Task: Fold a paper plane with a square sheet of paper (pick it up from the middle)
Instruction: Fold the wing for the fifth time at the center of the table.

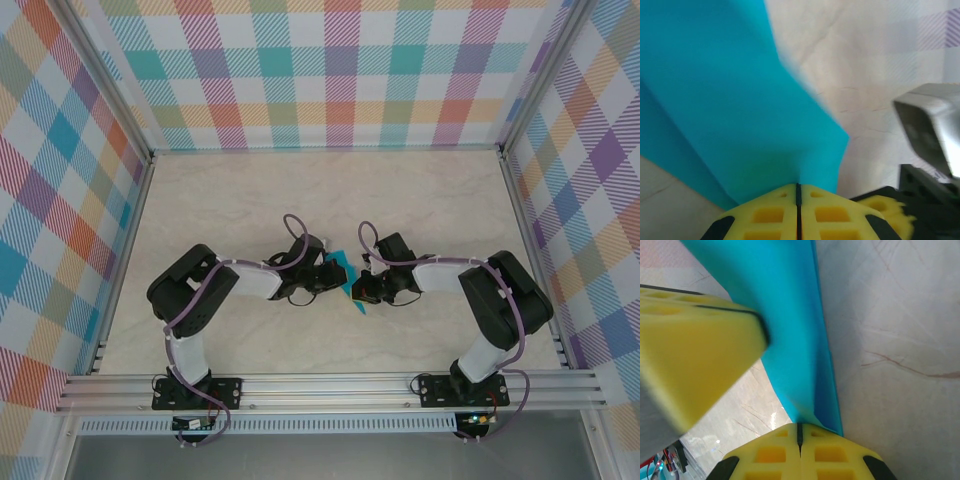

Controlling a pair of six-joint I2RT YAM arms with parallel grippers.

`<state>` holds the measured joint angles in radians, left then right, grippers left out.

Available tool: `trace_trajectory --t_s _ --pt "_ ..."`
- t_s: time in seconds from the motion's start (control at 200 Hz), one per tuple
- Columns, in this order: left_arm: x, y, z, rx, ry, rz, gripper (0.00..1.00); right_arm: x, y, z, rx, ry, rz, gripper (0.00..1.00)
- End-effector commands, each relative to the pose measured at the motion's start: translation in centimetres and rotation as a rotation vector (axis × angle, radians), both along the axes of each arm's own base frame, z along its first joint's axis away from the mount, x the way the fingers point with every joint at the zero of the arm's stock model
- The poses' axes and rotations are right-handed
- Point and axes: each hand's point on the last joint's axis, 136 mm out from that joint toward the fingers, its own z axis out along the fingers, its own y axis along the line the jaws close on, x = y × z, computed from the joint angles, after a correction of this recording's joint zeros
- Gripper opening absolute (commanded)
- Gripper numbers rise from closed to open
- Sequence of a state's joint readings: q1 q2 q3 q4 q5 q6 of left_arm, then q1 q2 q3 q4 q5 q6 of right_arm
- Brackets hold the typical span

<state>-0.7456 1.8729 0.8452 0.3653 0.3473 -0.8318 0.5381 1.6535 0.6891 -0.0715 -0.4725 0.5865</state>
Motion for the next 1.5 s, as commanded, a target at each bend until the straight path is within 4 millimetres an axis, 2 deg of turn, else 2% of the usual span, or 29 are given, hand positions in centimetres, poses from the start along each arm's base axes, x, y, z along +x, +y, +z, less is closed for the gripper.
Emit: trace_trajectory --t_s 0.0,0.22,0.625,0.94,1.34,1.495 --pt "1.1 -0.3 -0.8 0.034 -0.025 -0.006 0.07 -2.8 -3.0 -3.5 -0.156 0.117 -0.005 0.03" --pt "1.9 1.8 -2.8 0.102 0.013 0.041 0.06 -2.9 -3.2 -3.4 -0.174 0.117 0.007 0.01" --pt "4.6 3.9 -2.3 0.129 0.024 0.044 0.06 -3.1 -3.7 -3.6 -0.207 0.126 0.03 0.0" --pt "6.6 5.8 -3.1 0.164 0.058 0.053 0.05 -3.1 -3.3 -3.3 -0.191 0.124 0.054 0.0" --pt "9.2 8.6 -2.7 0.162 0.07 0.075 0.05 -3.3 -2.8 -3.3 -0.155 0.135 0.072 0.0" --pt "10.8 8.9 -0.9 0.16 0.045 0.072 0.06 -3.3 -2.5 -3.0 -0.138 0.136 0.078 0.0"
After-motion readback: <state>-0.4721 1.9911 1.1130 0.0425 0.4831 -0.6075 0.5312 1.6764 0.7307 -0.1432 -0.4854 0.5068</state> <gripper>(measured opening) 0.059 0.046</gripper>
